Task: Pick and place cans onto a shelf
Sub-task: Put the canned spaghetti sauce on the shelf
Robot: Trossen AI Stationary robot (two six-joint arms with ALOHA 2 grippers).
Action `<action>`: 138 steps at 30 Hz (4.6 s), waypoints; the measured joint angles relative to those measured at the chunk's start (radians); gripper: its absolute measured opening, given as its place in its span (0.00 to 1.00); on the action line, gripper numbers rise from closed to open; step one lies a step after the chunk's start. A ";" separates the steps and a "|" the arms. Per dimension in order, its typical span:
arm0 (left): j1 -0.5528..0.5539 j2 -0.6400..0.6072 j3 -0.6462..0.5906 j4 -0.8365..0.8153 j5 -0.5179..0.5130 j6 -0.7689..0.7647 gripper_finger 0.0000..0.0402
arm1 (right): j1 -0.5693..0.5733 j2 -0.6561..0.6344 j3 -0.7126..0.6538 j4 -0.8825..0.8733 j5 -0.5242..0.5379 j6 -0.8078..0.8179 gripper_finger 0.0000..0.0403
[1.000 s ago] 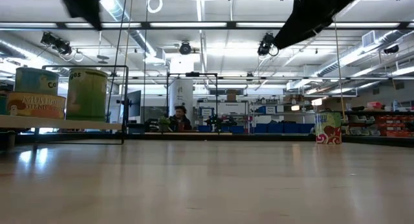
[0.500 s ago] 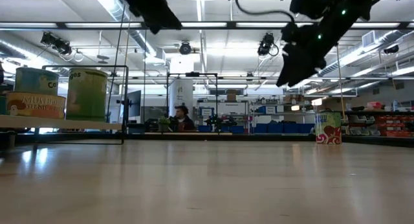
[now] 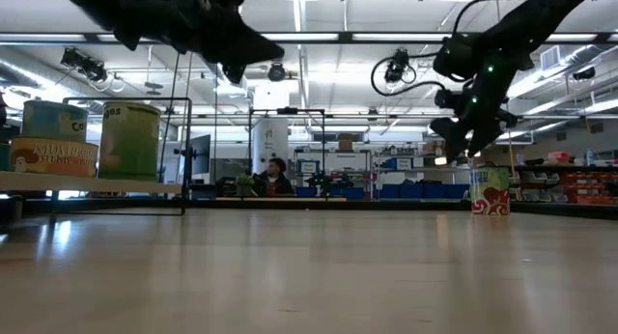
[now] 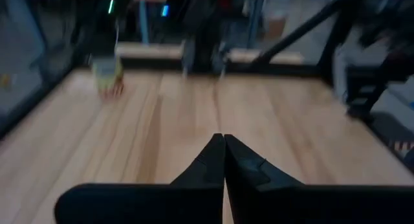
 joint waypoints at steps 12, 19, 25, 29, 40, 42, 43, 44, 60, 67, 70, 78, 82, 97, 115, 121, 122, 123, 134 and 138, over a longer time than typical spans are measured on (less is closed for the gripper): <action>-0.076 0.001 -0.047 0.259 -0.027 0.056 0.02 | -0.038 0.034 0.000 -0.129 0.023 0.005 0.03; -0.070 0.001 -0.047 0.297 -0.032 0.063 0.03 | -0.030 0.040 -0.024 -0.127 -0.050 0.036 0.02; -0.070 0.001 -0.047 0.302 -0.033 0.064 0.03 | 0.063 -0.018 -0.031 -0.165 -0.115 0.073 0.02; -0.070 0.001 -0.047 0.302 -0.035 0.064 0.03 | 0.131 -0.069 -0.036 -0.190 -0.174 0.095 0.01; -0.070 0.001 -0.047 0.303 -0.070 0.067 0.04 | 0.163 -0.171 -0.035 -0.392 0.049 0.232 0.01; -0.070 0.001 -0.047 0.303 -0.084 0.067 0.04 | 0.122 -0.143 -0.035 -0.396 0.052 0.244 0.01; -0.070 0.001 -0.047 0.303 -0.087 0.067 0.03 | 0.105 -0.127 -0.035 -0.394 0.048 0.241 0.01; -0.070 0.001 -0.047 0.303 -0.088 0.067 0.03 | 0.089 -0.108 -0.034 -0.391 0.037 0.231 0.01; -0.073 0.001 -0.047 0.300 -0.105 0.047 0.09 | 0.259 -0.016 -0.033 -0.231 -0.407 0.212 0.02; -0.085 0.019 -0.046 0.298 -0.115 0.003 0.30 | 0.462 0.080 -0.033 0.025 -0.594 0.184 0.02; -0.119 0.050 -0.046 0.305 -0.124 -0.001 0.42 | 0.519 0.102 -0.033 0.108 -0.657 0.102 0.02; -0.187 0.134 -0.045 0.354 -0.234 -0.054 0.75 | 0.559 0.018 -0.033 0.029 -0.586 -0.115 0.02; -0.186 0.168 -0.045 0.362 -0.244 -0.071 0.85 | 0.572 0.024 -0.033 0.012 -0.560 -0.175 0.02; -0.167 0.439 0.221 0.152 -0.307 -0.053 0.88 | 0.705 0.206 -0.071 0.373 -0.614 -0.238 0.02; -0.169 0.536 0.425 -0.205 -0.219 -0.134 0.88 | 0.721 0.304 -0.072 0.549 -0.571 -0.249 0.02; -0.179 0.536 0.425 -0.169 -0.234 -0.103 0.81 | 0.716 0.371 -0.072 0.591 -0.570 -0.257 0.02; -0.180 0.536 0.425 -0.169 -0.226 -0.103 0.78 | 0.715 0.377 -0.072 0.591 -0.570 -0.257 0.02; -0.181 0.536 0.425 -0.170 -0.225 -0.108 0.76 | 0.714 0.379 -0.072 0.592 -0.570 -0.257 0.02; -0.173 0.536 0.425 -0.164 -0.204 -0.134 0.88 | 0.704 0.370 -0.072 0.615 -0.566 -0.257 0.02; -0.171 0.536 0.425 -0.156 -0.204 -0.124 0.91 | 0.705 0.370 -0.072 0.614 -0.566 -0.248 0.02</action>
